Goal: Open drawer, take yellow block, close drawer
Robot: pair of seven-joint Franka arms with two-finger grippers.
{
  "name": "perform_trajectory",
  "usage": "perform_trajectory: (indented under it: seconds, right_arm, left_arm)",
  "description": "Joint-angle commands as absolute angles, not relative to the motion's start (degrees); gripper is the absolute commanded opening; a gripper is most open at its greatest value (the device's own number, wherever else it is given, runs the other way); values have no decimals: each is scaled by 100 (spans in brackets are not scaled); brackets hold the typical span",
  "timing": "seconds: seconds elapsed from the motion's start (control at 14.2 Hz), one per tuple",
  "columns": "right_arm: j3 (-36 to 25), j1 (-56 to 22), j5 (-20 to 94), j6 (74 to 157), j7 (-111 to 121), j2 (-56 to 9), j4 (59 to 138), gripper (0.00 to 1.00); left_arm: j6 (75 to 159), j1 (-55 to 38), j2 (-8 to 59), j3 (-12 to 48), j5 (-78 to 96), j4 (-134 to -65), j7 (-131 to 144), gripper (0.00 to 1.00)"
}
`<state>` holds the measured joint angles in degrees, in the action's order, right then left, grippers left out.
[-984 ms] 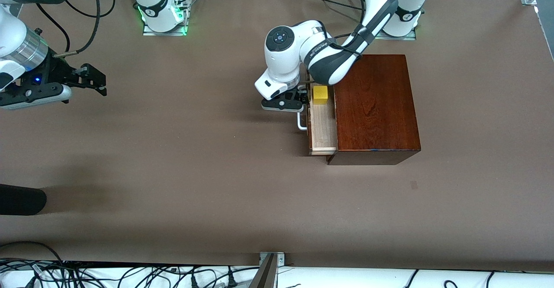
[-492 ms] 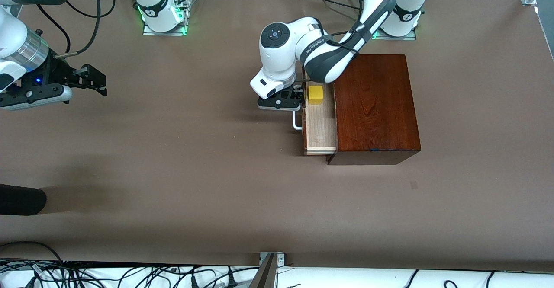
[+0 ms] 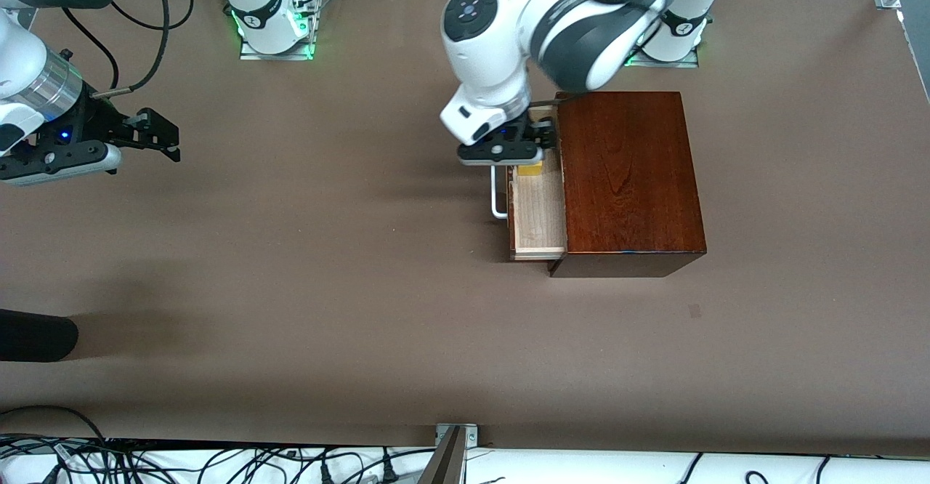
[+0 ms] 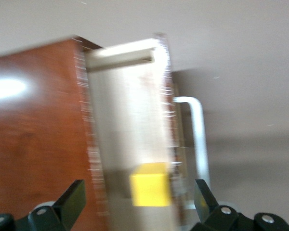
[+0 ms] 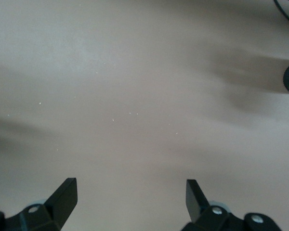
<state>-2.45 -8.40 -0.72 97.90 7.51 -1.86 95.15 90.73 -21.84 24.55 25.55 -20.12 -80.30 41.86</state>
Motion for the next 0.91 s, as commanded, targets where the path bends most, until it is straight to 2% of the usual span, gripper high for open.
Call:
perform_trajectory:
  seconds: [0.0,0.14,0.28,0.49,0.56,0.84]
  right_arm:
    - [-89,-904,-9,9396,730,-193,9404,100]
    - [165,-949,52,9369,747,-150,9404,100]
    - [325,-984,577,9378,799,-219,9404,100]
    - [527,-1833,642,9369,1369,-299,9404,100]
    - [536,-2150,624,9447,1493,-403,9404,100]
    - [545,-3135,685,9939,1758,-1079,9229,100]
  left_arm:
    - [8685,-1234,1935,2593,-1557,-8060,2861,100]
    - [8299,-732,1654,2575,-1450,-8112,2147,100]
    - [8139,-153,1434,2584,-1415,-8077,1515,100]
    - [8043,780,1108,2532,-820,-8077,241,100]
    - [8059,800,925,2322,-687,-8173,-24,100]
    - [8112,-86,431,557,41,-8420,-255,100]
